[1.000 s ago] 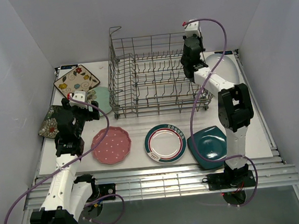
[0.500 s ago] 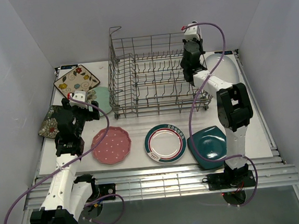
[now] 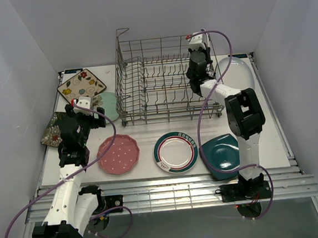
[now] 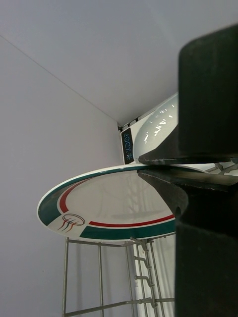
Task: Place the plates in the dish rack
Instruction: Insert the plate into the dish rack.
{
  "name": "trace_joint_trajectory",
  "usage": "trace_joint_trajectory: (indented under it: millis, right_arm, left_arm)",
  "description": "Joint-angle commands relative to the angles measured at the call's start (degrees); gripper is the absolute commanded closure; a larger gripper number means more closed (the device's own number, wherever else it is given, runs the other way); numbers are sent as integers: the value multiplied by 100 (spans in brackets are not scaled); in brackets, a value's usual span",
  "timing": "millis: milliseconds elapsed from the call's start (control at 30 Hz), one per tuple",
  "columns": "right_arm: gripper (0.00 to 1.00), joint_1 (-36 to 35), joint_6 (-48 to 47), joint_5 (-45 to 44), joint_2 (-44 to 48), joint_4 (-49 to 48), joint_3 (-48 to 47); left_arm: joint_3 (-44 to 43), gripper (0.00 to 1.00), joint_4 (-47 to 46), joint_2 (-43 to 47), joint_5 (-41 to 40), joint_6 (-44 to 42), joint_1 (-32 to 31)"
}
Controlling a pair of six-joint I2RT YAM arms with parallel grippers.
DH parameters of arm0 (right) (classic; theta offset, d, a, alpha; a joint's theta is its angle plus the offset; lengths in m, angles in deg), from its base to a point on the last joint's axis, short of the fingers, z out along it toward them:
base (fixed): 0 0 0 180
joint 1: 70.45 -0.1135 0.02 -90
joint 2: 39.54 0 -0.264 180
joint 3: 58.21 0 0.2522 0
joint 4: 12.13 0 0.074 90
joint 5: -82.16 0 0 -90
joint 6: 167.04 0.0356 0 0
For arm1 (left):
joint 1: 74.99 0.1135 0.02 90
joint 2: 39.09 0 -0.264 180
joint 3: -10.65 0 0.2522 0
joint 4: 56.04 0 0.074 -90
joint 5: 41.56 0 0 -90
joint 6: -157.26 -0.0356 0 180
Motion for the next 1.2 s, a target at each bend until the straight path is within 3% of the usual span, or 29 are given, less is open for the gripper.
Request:
trace_joint_trajectory:
  millis: [0,133,767,867,1167]
  right_arm:
    - [92,-103,-234,-332,-39,-788,-76]
    - [92,-191,-446,-491,-198,-929,-129]
    - [92,-104,555,-289,-198,37,-199]
    - [88,-7,933,-149,-137,432,-217]
    - [75,28,952,-166,-110,442,-217]
  left_arm:
    - [-143,2,59,115,104,38,5]
    - [-143,2,59,124,130,38,5]
    - [-143,2,86,150,156,47,5]
    - [-152,2,77,150,130,56,5]
    - [-161,2,94,115,148,64,5]
